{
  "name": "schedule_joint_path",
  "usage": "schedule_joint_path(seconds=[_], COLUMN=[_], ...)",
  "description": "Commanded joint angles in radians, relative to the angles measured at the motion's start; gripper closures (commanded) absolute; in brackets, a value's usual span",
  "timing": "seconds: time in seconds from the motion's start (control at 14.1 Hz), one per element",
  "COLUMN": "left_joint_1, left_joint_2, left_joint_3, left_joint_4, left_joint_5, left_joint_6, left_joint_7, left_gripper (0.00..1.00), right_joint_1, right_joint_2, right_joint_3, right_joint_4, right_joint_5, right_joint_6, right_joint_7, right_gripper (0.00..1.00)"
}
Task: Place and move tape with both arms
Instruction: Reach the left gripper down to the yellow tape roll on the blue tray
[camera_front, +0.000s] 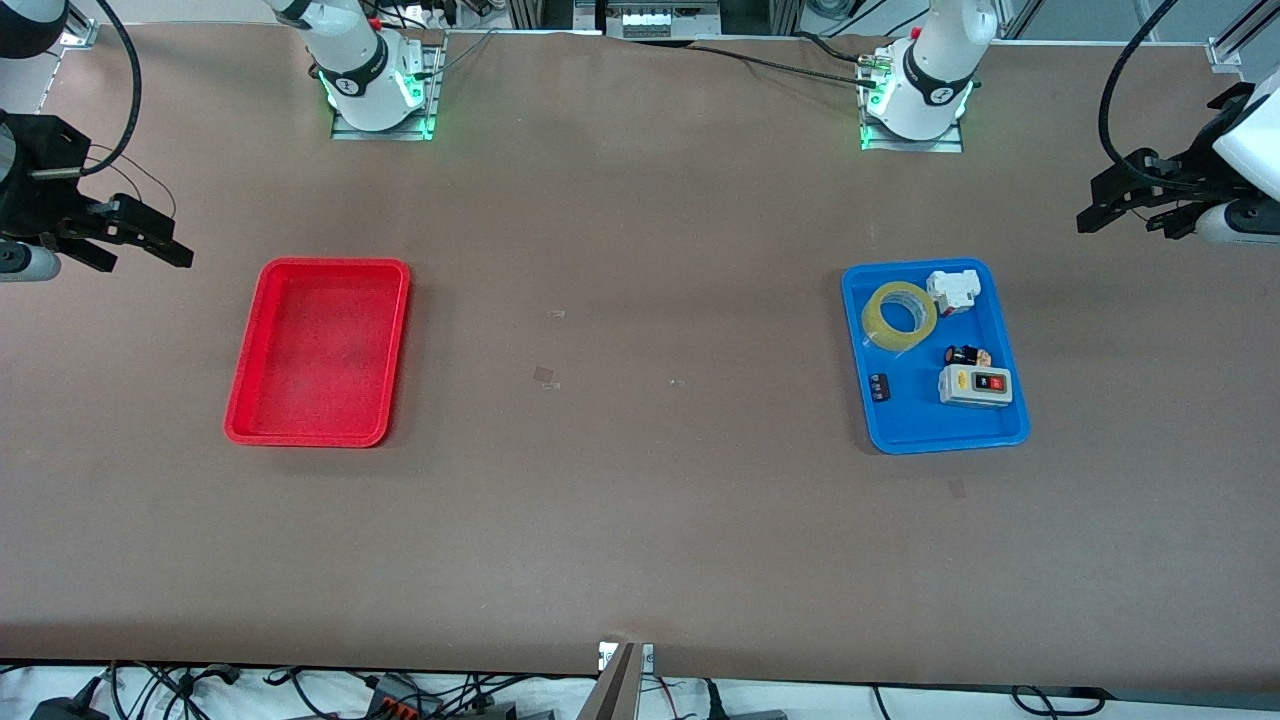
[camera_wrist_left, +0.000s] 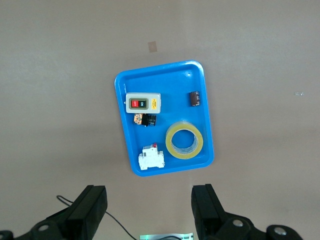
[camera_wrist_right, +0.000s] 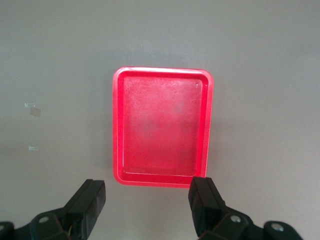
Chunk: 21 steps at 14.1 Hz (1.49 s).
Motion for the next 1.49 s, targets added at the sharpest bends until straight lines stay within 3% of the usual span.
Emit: schedule_joint_path(seconds=[0.0,0.78,1.06,1.42], left_joint_1=[0.006,0.016,0.002,0.003], left_joint_2=[0.004,0.053,0.053,0.073], left_joint_3=[-0.001,-0.008,-0.019,-0.071], left_joint_4=[0.007,-0.003,-0.139,-0.455], left_joint_5=[-0.016,-0.016,-0.016,-0.015], left_joint_6=[-0.011,-0.037,0.039,0.402], left_joint_7=[0.001,0.002,0.013,0.016], left_gripper=[0.0,0.0,0.0,0.0], right_joint_1=[-0.008,-0.001,-0.001,0.001], right_joint_2=[-0.03,-0.024,-0.02,-0.02], right_joint_3=[0.014,0.016,0.016,0.016], right_joint_4=[-0.012,0.0,-0.002,0.001], right_joint_5=[-0.005,-0.018,-0.02,-0.02], right_joint_6=[-0.006,-0.015,-0.009,-0.009], right_joint_7=[-0.014,-0.014,-0.014,-0.015], right_gripper=[0.0,0.0,0.0,0.0])
